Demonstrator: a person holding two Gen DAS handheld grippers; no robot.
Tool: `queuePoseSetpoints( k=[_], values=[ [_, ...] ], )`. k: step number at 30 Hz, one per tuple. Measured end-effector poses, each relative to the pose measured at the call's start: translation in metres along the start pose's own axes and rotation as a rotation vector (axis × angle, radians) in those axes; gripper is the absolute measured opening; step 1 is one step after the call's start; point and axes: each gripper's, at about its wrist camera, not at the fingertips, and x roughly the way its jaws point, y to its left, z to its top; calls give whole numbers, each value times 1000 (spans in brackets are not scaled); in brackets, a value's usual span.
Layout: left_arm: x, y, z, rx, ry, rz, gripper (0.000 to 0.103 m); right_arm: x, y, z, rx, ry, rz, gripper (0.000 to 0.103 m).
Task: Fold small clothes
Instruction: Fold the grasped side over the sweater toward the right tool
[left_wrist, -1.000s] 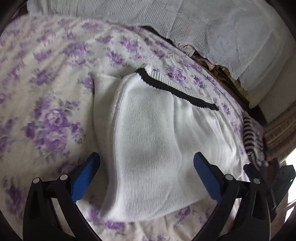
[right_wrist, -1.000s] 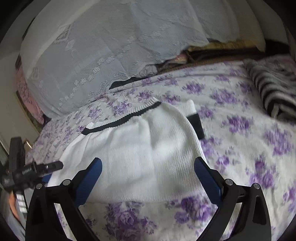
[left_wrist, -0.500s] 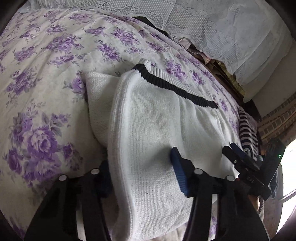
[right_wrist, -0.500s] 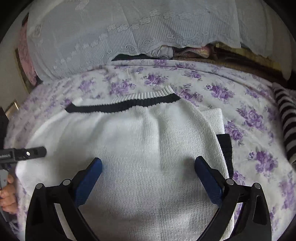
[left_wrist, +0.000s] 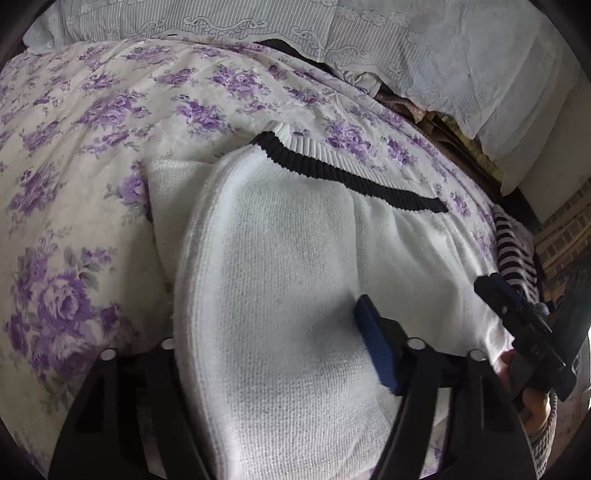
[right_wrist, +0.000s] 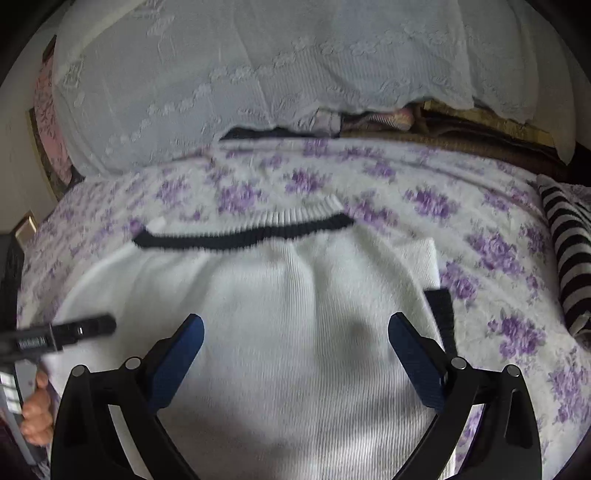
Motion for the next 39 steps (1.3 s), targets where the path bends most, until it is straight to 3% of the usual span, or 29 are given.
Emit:
queuePoseSetpoints(
  k=[3, 6, 10, 12, 15, 17, 18, 21, 23, 27, 32, 39],
  values=[
    [0, 7, 1, -30, 7, -24, 57, 19, 21, 5, -57, 34, 15, 100],
    [2, 6, 1, -27, 8, -9, 62, 53, 47, -4, -185, 153, -98, 100],
    [7, 2, 3, -25, 8, 4, 69, 52, 38, -3, -138, 154, -49, 100],
    [5, -2, 1, -6, -4, 29, 64, 40, 35, -3, -133, 136, -32, 100],
    [-4, -2, 0, -4, -26, 11, 46, 14, 35, -8, -164, 102, -17, 100],
    [-7, -3, 1, 2, -34, -2, 39, 17, 36, -18, -234, 154, -53, 100],
    [-8, -4, 1, 12, -37, -1, 39, 17, 34, -23, -238, 139, -34, 100],
    [-11, -13, 0, 45, -42, 28, 34, 8, 20, -18, -174, 120, 23, 100],
    [-16, -18, 2, 62, -44, 36, 32, -9, 7, -14, -126, 58, 34, 100],
    [-23, -34, 6, 114, -47, 81, 31, -24, -39, -14, 22, 10, 52, 100],
    [-28, -58, 9, 188, -49, 157, 31, -19, -83, -24, 195, 70, 115, 100],
    [-37, -94, 15, 267, -62, 216, 30, -18, -109, -42, 303, 101, 191, 100]
  ],
)
